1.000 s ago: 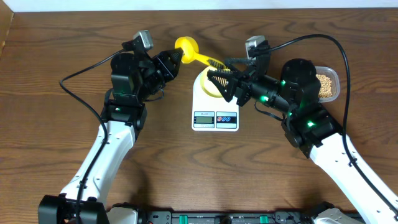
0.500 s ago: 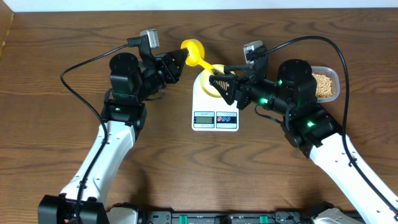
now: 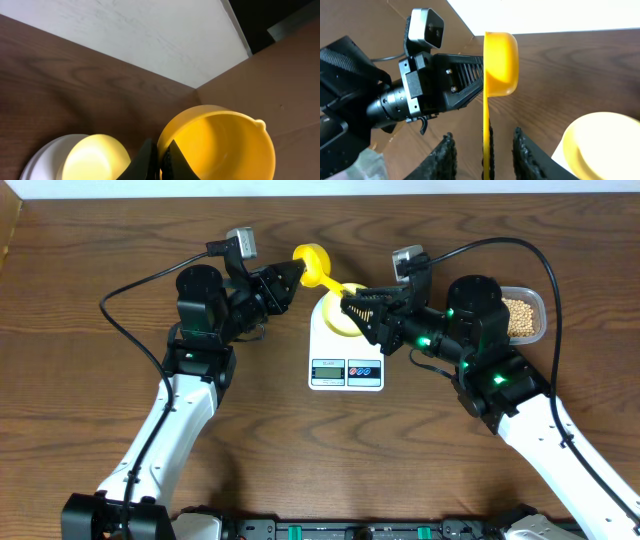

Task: Scoop item into bowl and weigh 50g on scale
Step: 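Open the left gripper, releasing the scoop to the right gripper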

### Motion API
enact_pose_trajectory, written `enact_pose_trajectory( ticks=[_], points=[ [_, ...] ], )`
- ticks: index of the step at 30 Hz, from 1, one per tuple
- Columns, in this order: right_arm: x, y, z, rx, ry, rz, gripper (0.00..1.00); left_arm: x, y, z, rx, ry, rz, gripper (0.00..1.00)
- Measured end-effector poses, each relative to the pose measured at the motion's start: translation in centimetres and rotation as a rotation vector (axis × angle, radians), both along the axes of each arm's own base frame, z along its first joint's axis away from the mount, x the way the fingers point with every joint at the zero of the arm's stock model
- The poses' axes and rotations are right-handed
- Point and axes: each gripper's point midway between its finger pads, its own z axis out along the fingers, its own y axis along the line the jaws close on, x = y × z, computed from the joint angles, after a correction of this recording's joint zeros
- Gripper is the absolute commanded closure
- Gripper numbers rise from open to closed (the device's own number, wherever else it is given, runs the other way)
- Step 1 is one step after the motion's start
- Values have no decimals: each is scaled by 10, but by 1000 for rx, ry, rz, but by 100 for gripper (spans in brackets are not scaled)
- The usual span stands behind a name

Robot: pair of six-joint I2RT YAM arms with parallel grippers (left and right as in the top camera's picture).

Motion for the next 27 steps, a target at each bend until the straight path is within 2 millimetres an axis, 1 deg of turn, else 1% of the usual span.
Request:
enact_pose_trajectory(
  ticks=[3, 14, 27],
  points=[
    [1, -1, 0, 0, 2, -9, 74, 0, 0, 0, -7, 6, 1, 92],
    [8, -5, 2, -2, -14, -53, 76, 0, 0, 0, -18, 17, 4, 93],
    [9, -5, 4, 0, -21, -59, 76, 0, 0, 0, -18, 17, 4, 93]
  ],
)
